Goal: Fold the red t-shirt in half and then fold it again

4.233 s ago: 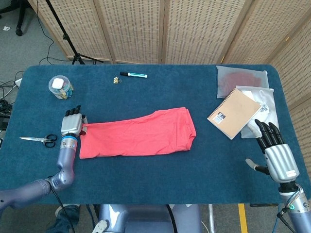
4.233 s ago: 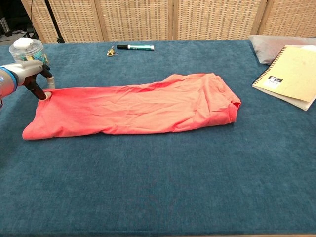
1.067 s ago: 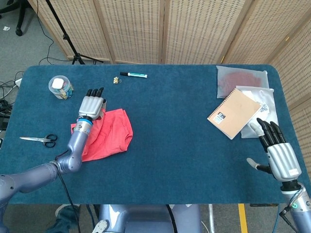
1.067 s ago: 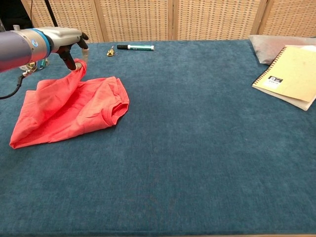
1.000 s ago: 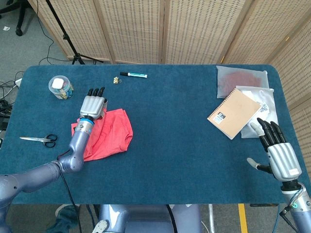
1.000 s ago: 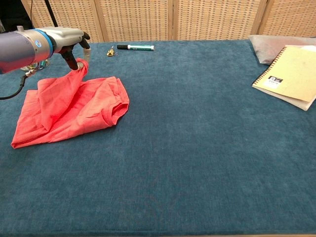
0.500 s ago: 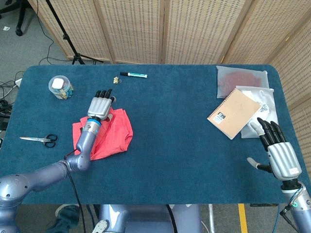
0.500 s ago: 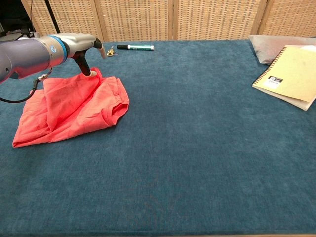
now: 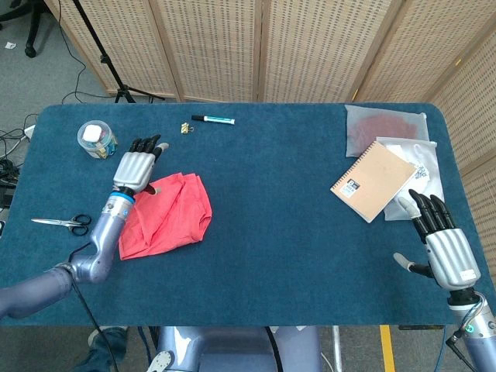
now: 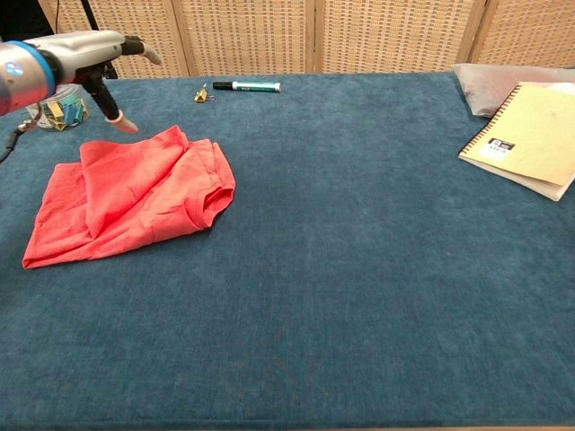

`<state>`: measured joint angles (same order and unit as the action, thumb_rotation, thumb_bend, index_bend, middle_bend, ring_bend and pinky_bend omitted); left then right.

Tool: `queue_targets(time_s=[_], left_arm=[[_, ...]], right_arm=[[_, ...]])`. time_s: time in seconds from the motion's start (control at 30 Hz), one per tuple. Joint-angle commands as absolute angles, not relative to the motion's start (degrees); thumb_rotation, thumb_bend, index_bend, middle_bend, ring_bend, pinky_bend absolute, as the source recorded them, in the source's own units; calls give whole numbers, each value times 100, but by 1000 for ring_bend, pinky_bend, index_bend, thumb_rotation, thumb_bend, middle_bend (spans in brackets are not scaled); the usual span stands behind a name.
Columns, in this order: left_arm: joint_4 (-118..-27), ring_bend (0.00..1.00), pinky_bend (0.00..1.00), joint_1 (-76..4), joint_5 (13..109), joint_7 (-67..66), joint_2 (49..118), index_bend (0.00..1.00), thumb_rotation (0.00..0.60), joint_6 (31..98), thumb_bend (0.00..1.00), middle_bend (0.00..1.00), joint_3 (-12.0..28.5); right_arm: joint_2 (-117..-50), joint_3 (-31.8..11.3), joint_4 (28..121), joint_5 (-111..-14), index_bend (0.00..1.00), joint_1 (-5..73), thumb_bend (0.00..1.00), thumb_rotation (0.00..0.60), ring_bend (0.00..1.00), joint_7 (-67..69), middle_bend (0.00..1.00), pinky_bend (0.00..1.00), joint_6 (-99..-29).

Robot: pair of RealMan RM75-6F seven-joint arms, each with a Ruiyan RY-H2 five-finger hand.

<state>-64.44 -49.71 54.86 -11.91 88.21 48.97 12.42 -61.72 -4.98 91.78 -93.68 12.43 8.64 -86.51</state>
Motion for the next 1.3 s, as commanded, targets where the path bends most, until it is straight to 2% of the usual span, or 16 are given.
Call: queue_targets(time_s=[0.03, 0.17, 0.27, 0.53, 1.13, 1.3], left_arm=[[-6404, 0, 0, -4261, 6819, 161, 8346, 51, 600, 5335, 142, 0, 659], [-5860, 0, 0, -4097, 7278, 838, 8485, 184, 600, 5299, 178, 0, 413], [-5581, 0, 0, -4057, 7465, 1123, 8625, 232, 600, 5301, 198, 0, 352], [-5026, 0, 0, -4093, 7663, 1326, 8962, 285, 600, 5198, 243, 0, 367], [-4407, 0, 0, -4172, 7786, 1439, 9599, 351, 600, 5028, 300, 0, 483], [-4317, 0, 0, -4147, 7803, 1461, 9641, 398, 600, 5011, 360, 0, 496]], right_arm=[[-6186, -488, 9193, -9389, 0, 1248, 0, 600, 0, 823, 0, 0, -8643], [-6211, -468, 9213, -9429, 0, 1254, 0, 600, 0, 740, 0, 0, -8635], [-6219, -469, 9223, -9430, 0, 1251, 0, 600, 0, 709, 0, 0, -8641], [-6221, -489, 9212, -9384, 0, 1249, 0, 600, 0, 708, 0, 0, -8637], [-6227, -507, 9176, -9323, 0, 1255, 0, 600, 0, 729, 0, 0, -8606], [-6235, -510, 9153, -9303, 0, 1269, 0, 600, 0, 755, 0, 0, -8572]])
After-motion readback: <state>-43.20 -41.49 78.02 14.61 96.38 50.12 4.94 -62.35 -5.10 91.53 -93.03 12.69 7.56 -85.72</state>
